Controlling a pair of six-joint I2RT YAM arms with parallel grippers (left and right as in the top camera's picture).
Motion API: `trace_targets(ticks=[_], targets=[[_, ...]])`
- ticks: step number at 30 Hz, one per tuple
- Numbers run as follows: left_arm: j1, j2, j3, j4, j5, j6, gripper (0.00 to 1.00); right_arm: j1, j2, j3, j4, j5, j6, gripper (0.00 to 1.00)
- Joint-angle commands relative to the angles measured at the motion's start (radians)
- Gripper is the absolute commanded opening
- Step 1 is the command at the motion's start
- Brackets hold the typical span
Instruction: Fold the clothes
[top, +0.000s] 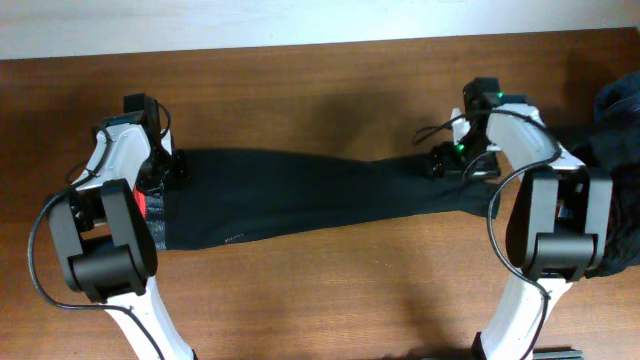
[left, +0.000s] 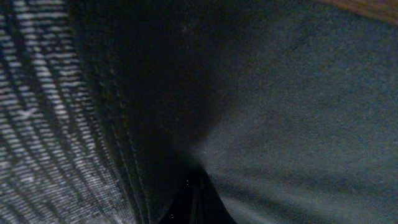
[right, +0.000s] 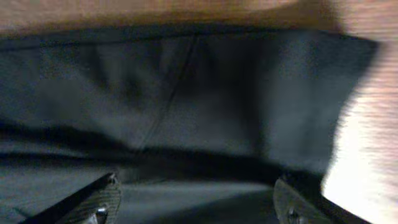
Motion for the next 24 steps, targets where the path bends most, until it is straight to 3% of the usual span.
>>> trace_targets(ticks=[1,8,24], targets=[[0.015,0.028,-0.031,0.014,-0.016,-0.005,0.02,-0.003,-0.017,0.129,-0.06,0.029,-0.006,0.86],[0.018,0.028,-0.031,0.013,-0.015,-0.005,0.04,-0.03,-0.017,0.22,-0.267,0.029,0.029,0.89],[0.017,0.028,-0.031,0.007,-0.014,-0.006,0.22,-0.156,-0.016,0.141,-0.308,-0.065,0.065,0.94]])
